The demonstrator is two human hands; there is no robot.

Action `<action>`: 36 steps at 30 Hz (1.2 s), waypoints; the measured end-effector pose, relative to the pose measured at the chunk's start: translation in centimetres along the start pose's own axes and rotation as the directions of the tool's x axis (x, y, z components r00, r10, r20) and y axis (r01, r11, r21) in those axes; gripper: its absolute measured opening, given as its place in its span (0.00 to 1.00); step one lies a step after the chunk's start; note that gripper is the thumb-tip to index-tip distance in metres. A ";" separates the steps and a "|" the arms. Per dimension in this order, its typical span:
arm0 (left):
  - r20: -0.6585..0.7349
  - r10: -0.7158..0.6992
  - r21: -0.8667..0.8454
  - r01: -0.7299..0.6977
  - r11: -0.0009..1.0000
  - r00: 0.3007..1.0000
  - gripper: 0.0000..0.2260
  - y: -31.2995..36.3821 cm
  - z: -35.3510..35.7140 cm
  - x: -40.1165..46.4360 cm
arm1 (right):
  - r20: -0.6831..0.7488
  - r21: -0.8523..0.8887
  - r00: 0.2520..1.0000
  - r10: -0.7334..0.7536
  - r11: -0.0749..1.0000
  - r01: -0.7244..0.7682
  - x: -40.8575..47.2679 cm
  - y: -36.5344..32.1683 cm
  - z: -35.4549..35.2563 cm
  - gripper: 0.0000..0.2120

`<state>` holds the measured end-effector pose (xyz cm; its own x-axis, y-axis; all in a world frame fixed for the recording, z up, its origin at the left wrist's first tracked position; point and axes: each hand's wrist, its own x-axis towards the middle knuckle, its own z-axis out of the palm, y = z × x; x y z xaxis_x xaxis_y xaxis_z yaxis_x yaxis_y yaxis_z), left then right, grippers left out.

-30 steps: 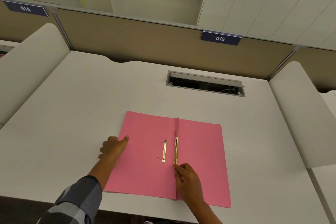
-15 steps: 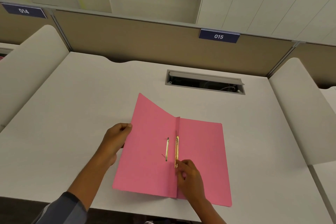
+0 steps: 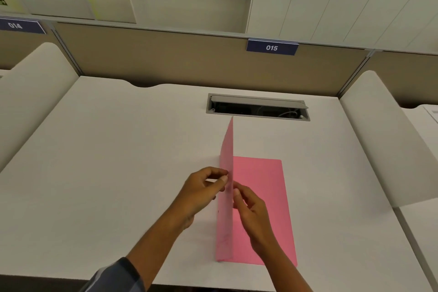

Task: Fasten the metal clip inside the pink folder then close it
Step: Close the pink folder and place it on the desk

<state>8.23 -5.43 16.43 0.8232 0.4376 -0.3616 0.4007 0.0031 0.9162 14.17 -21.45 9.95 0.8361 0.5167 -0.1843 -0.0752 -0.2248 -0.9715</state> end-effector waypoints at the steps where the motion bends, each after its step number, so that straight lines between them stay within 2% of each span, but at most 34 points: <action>1: 0.018 -0.006 0.011 0.006 1.000 1.000 0.05 -0.1 0.7 0.1 | 0.011 0.056 1.000 0.026 0.998 -0.027 0.0 -0.5 -0.5 0.13; 6: 0.105 -0.065 0.084 0.057 0.995 0.992 0.07 -2.1 2.9 0.3 | 0.019 0.171 0.991 0.129 0.977 -0.131 -0.2 -1.5 -4.6 0.18; 9: 0.119 -0.129 0.124 0.114 0.986 0.984 0.08 -3.8 3.4 0.5 | 0.005 0.162 0.978 0.207 0.965 -0.205 -0.4 -1.0 -7.9 0.28; 11: 0.102 -0.177 0.139 0.163 0.977 0.979 0.07 -4.8 3.5 0.8 | 0.006 0.187 0.966 0.258 0.949 -0.254 -0.3 -0.2 -10.1 0.32; 15: 0.049 -0.238 0.144 0.229 0.963 0.970 0.05 -6.9 3.2 1.2 | -0.028 0.322 0.953 0.303 0.905 -0.278 0.0 1.6 -14.1 0.28; 17: 0.004 -0.260 0.152 0.256 0.955 0.966 0.06 -7.7 3.4 1.7 | -0.036 0.323 0.948 0.316 0.901 -0.288 0.4 2.6 -15.9 0.26; 26: -0.112 -0.316 0.148 0.331 0.932 0.942 0.14 -10.5 3.4 3.2 | -0.180 0.045 0.912 0.369 0.929 -0.367 0.5 6.1 -17.5 0.08; 28: -0.109 -0.331 0.156 0.345 0.925 0.937 0.15 -10.9 3.8 3.2 | -0.216 -0.012 0.897 0.386 0.917 -0.398 0.5 7.2 -17.4 0.08; 31: -0.114 -0.345 0.149 0.360 0.921 0.932 0.15 -11.2 4.1 3.3 | -0.263 -0.157 0.879 0.398 0.881 -0.446 0.8 8.5 -17.0 0.15; 36: -0.111 -0.356 0.134 0.369 0.920 0.928 0.15 -11.3 4.4 3.3 | -0.269 -0.416 0.913 0.308 0.817 -0.399 0.6 9.4 -16.5 0.18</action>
<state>8.24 -7.96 4.15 0.5763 0.5051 -0.6424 0.7262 0.0440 0.6861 22.91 -36.85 3.18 0.8857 0.1803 -0.4278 -0.1689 -0.7332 -0.6587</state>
